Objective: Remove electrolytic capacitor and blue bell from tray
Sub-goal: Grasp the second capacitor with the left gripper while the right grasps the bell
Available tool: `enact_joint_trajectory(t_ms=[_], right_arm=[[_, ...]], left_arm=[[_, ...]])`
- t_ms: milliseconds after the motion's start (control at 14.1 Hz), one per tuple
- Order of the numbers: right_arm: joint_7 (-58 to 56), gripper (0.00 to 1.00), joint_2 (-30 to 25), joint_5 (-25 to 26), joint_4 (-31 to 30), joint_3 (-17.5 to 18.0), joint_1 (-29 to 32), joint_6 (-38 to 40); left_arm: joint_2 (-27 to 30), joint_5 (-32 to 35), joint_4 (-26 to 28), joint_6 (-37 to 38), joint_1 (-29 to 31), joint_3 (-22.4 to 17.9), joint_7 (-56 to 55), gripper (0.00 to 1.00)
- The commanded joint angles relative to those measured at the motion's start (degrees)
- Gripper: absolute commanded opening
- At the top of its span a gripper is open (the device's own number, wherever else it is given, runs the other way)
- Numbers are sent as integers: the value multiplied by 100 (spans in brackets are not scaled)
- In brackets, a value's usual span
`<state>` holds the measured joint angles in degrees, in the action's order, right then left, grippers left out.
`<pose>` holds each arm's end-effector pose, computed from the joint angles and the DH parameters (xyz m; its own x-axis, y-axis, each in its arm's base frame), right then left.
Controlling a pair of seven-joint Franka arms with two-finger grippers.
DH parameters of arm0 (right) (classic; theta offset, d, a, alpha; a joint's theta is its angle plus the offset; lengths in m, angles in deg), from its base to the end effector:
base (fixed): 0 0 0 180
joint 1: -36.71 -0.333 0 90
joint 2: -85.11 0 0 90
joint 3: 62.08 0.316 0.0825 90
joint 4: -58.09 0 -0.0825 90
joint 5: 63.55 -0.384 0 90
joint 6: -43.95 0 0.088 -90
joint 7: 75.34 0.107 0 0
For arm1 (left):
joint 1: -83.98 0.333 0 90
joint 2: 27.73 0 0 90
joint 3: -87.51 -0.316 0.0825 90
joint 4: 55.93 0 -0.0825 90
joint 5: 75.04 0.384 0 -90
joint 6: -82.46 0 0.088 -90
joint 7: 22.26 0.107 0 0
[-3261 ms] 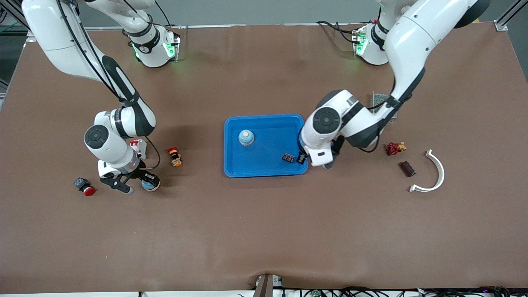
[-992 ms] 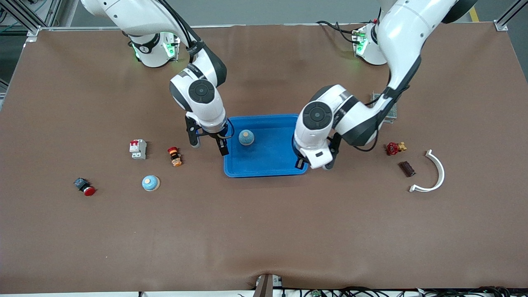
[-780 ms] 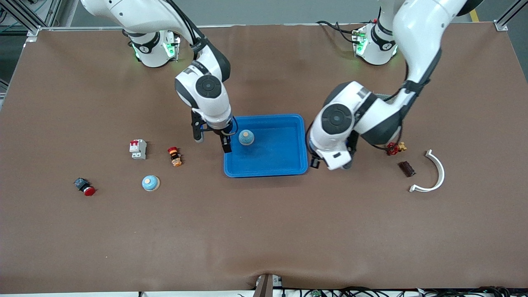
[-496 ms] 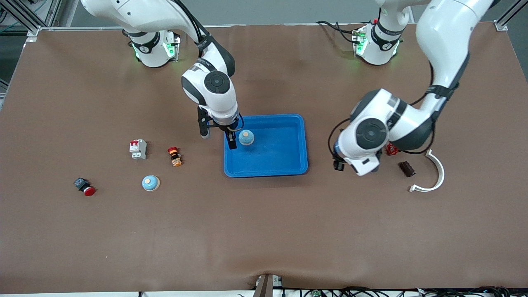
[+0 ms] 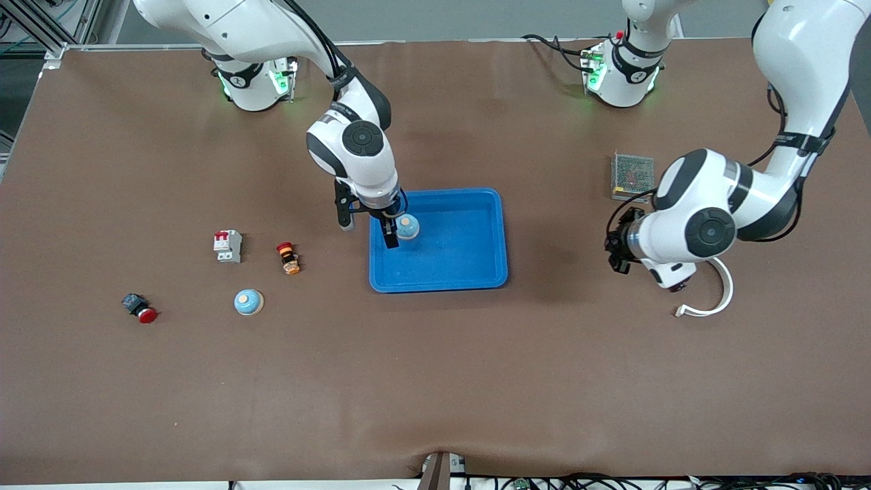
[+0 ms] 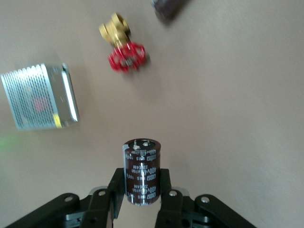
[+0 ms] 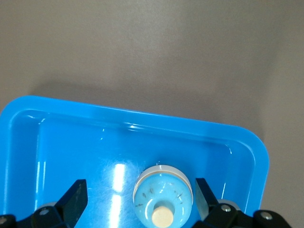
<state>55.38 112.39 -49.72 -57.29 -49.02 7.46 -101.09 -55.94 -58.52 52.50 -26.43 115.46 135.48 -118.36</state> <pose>0.4520 0.4099 0.2246 0.1932 -0.9812 -0.0030 -0.9786 -0.1924 -0.0734 0.5740 -0.1224 0.2970 0.2946 0.9508 -0.0961 0.9026 -0.3099 -0.2988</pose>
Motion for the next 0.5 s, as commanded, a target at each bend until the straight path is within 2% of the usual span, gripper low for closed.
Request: enact_joint_trajectory(t_ms=[0,213,425], right_arm=[[252,100,85,209,33,-58,-185,-130],[366,100,182,226,138,-58,-195,-139],[375,100,322,252,209,-67,-256,-148]], left_arm=[[482,-44,564,-9,428,107,669,0],[719,-35,1108,-254,797,107,1232,0],[975,-26,1680,-807,1105,107,1988,0]])
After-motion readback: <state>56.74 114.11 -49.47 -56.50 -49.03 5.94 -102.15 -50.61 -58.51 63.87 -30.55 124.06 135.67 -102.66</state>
